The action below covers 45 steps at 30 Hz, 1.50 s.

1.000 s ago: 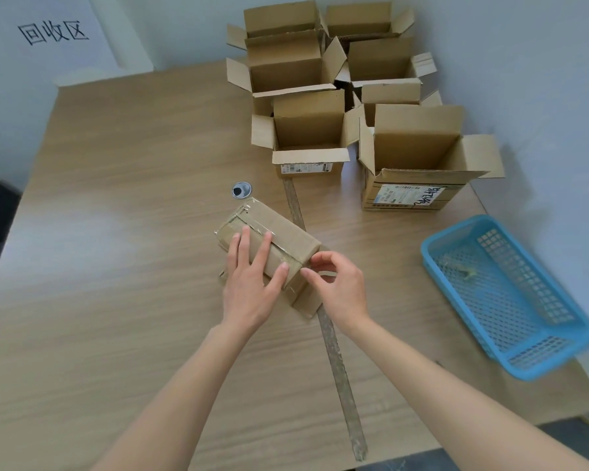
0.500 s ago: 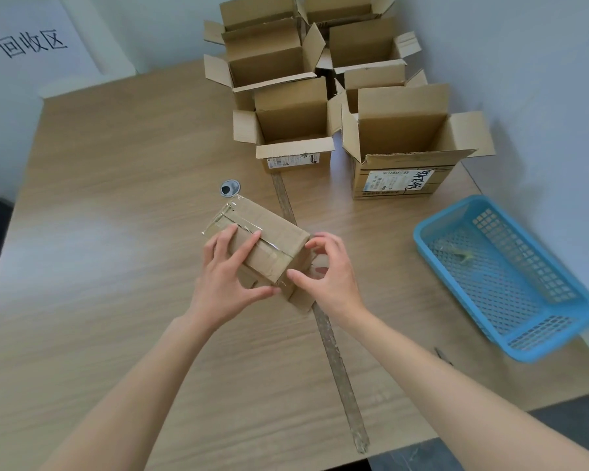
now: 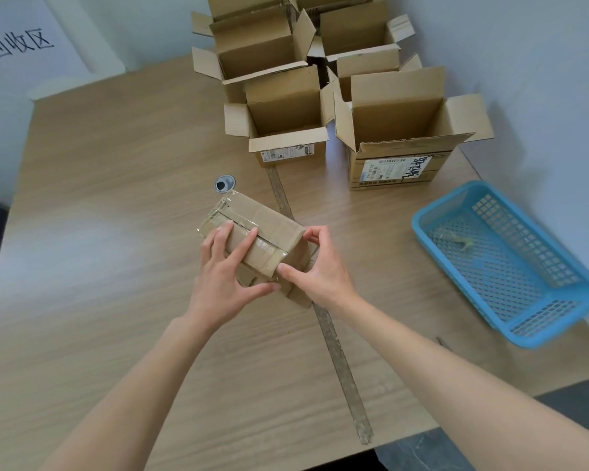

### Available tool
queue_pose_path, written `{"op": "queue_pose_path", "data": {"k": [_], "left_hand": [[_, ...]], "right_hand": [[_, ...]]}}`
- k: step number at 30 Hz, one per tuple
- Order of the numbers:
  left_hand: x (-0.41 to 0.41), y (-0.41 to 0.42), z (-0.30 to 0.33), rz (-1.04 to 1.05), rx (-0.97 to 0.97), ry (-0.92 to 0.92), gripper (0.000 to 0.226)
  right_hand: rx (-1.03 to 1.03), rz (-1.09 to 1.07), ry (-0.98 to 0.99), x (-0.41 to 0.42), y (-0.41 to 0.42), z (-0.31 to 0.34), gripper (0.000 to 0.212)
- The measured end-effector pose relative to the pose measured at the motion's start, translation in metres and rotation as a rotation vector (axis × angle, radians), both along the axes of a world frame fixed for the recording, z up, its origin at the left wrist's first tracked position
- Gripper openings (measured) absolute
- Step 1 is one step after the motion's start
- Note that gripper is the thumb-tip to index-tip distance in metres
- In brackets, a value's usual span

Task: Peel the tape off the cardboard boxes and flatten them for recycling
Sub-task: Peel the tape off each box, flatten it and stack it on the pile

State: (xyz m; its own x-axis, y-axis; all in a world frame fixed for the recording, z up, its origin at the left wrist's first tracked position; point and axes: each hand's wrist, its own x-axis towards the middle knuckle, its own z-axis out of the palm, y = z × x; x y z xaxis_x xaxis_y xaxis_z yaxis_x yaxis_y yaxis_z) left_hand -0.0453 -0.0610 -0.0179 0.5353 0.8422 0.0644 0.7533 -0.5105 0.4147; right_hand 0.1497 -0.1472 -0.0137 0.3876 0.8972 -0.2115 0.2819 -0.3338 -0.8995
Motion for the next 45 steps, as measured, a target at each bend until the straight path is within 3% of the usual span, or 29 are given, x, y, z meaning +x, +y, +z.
{"op": "queue_pose_path", "data": {"k": [9, 15, 22, 31, 36, 41, 45], "left_hand": [[0.002, -0.002, -0.001, -0.003, 0.015, -0.003, 0.102], [0.004, -0.002, 0.003, 0.005, 0.011, 0.032, 0.104], [0.004, -0.002, 0.002, -0.001, 0.021, 0.028, 0.103], [0.004, -0.002, 0.001, 0.003, 0.051, 0.028, 0.099], [0.003, -0.002, 0.000, 0.004, 0.058, 0.018, 0.099], [0.006, -0.002, 0.000, 0.007, 0.055, 0.008, 0.099], [0.005, -0.001, 0.003, 0.007, 0.043, 0.000, 0.097]], "right_hand": [[0.064, -0.008, -0.371, -0.007, -0.006, -0.003, 0.039], [0.064, 0.018, -0.436, 0.000, -0.001, 0.003, 0.035], [0.125, 0.116, -0.674, 0.002, 0.000, -0.001, 0.032], [0.091, 0.139, -0.833, -0.001, 0.007, 0.005, 0.031], [0.145, 0.270, -0.996, 0.011, 0.004, 0.011, 0.036], [0.165, 0.314, -1.144, 0.008, 0.007, 0.021, 0.026], [0.297, 0.290, -1.087, 0.002, 0.008, 0.016, 0.025]]}}
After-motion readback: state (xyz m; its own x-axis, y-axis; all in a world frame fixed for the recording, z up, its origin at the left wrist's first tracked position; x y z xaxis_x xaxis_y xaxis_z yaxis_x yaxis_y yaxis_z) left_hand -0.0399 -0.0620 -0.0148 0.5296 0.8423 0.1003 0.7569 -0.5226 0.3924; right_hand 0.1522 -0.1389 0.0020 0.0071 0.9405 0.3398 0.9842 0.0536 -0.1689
